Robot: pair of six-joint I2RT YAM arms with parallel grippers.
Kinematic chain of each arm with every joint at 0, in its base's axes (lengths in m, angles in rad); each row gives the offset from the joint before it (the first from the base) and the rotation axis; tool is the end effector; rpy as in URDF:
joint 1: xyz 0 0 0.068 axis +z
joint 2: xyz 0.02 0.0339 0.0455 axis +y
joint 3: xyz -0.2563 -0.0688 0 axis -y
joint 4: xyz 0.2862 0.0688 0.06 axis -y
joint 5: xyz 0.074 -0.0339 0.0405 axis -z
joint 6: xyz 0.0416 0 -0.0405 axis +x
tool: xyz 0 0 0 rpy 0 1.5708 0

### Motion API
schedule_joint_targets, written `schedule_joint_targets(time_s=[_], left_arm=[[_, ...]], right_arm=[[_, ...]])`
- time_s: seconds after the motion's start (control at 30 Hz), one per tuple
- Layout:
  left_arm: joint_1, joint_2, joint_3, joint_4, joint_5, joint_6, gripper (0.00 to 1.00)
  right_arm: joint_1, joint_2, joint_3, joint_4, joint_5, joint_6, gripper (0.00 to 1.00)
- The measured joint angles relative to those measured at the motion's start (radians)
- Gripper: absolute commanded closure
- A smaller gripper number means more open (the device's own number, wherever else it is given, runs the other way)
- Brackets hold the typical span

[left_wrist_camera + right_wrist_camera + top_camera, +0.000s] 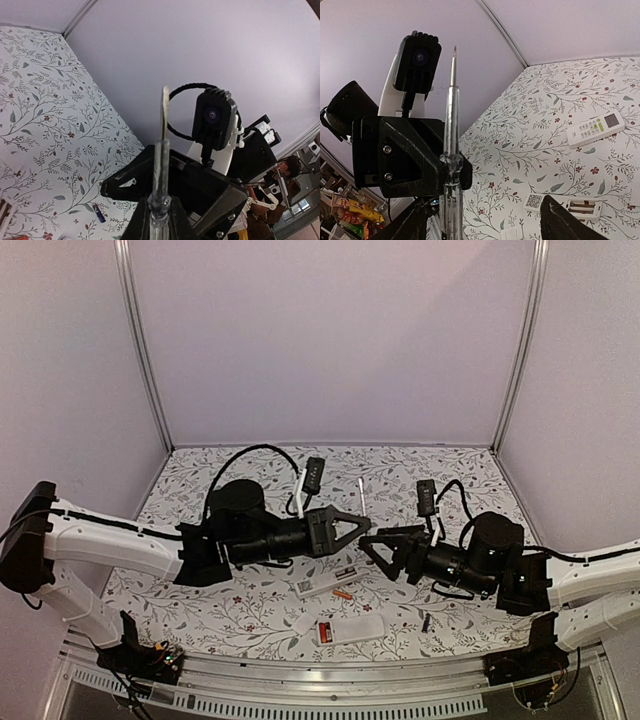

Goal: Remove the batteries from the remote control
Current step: Pass from the right arm to the left, then pass from the left arm to the right

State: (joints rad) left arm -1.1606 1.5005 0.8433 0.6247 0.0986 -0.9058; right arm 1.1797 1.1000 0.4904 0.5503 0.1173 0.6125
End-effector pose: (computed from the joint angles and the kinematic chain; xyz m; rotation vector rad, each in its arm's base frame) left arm 0.1480 -0.3506 0.2381 0.3282 1.8546 -1.6118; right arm 0.1142 0.2643 0.2204 -0.4052 1.7438 1.2499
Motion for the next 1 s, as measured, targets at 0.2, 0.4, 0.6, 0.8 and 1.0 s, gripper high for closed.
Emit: schedule_joint_targets(time_s=[0.2, 0.4, 0.6, 0.8, 1.0], left_arm=[[0.007, -0.029, -0.004, -0.113, -0.007, 0.065, 1.00], [0.009, -0.032, 0.002, -0.323, 0.002, 0.215, 1.00], [0.010, -0.026, 0.028, -0.463, 0.066, 0.360, 1.00], [0.010, -0.014, 0.060, -0.523, 0.110, 0.439, 1.00], [0.009, 0.000, 0.063, -0.542, 0.138, 0.472, 1.00]], right_arm=[[-0.019, -0.086, -0.005, -0.121, 0.029, -0.003, 0.13], [-0.148, -0.093, 0.089, -0.322, -0.087, -0.011, 0.21], [-0.182, 0.032, 0.207, -0.455, -0.265, -0.052, 0.35], [-0.181, 0.111, 0.210, -0.487, -0.413, -0.079, 0.49], [-0.182, 0.141, 0.217, -0.488, -0.457, -0.085, 0.61]])
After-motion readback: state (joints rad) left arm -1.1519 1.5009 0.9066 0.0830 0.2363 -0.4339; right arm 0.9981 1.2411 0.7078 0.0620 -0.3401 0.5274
